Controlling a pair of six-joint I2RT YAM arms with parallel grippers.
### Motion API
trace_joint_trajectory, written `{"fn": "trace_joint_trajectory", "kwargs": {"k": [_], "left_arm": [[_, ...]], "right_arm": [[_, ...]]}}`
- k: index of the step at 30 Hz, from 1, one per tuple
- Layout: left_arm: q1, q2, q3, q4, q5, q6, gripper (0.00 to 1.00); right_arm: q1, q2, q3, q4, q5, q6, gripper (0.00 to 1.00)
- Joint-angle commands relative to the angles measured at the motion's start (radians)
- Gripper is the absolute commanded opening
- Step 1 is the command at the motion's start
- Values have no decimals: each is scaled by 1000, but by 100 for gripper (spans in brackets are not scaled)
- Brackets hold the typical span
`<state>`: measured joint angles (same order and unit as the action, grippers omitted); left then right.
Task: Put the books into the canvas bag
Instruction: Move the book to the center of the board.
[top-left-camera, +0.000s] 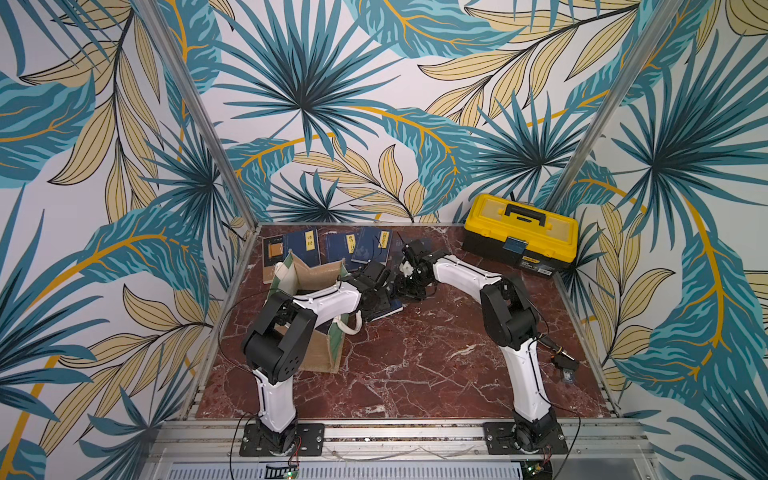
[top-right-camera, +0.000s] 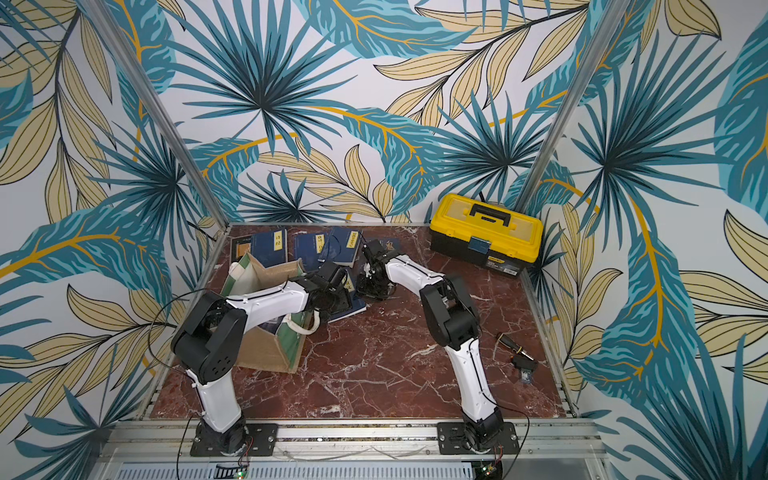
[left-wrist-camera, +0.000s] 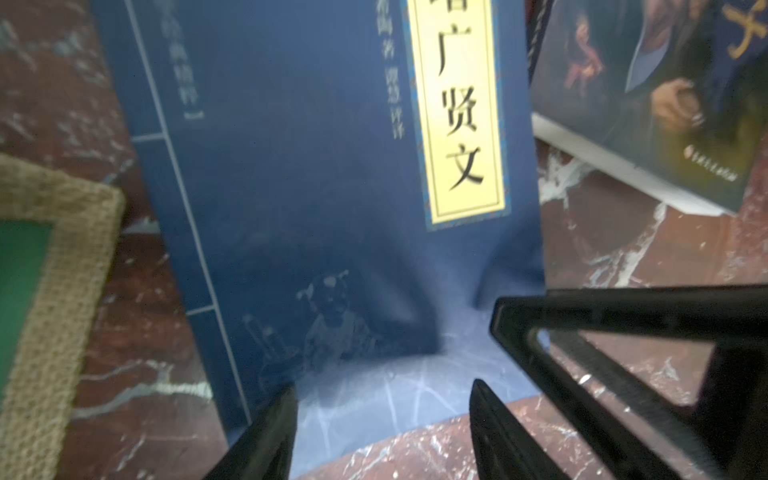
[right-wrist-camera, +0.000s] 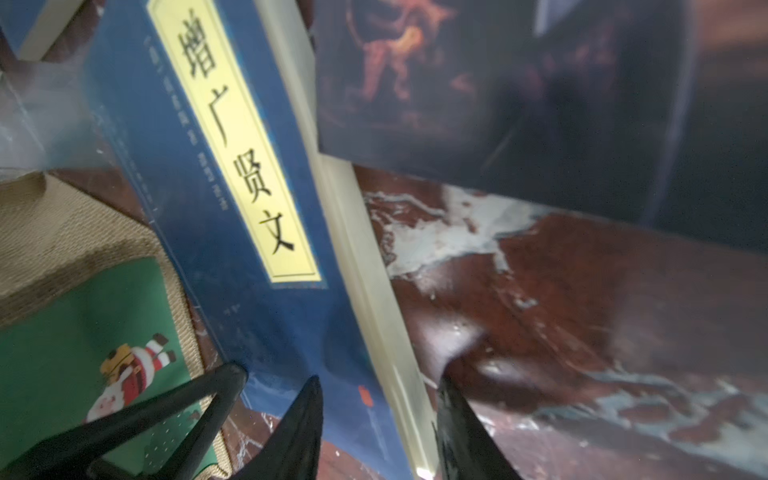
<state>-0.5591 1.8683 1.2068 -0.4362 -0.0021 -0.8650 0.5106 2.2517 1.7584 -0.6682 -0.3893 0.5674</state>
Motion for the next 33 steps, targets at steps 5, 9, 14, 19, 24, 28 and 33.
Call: {"fn": "trace_joint_trajectory", "kwargs": {"k": [5,9,14,19,24,28,33], "left_arm": [[11,69,-94,94,71,-29,66],[8,70,-135,123,91,-45,65],[-2,66,-170,150,117,-57,65],[-9,43,-192,150,107,-47,65],[-9,11,-203,147,116,-18,65],[-15,-68,-225,130,123,5,65],[-30,-169,-205,66,142,48,66]], "right_arm": [[5,1,-47,71,-124,53,36],[6,-5,-75,98,-168,68,32],[21,3,-77,45,-150,39,35],[42,25,-46,-30,-94,-8,21],[42,-39,-117,41,-74,16,0],[40,-126,-180,45,-42,7,0],[39,-293,-363,125,-22,42,0]]}}
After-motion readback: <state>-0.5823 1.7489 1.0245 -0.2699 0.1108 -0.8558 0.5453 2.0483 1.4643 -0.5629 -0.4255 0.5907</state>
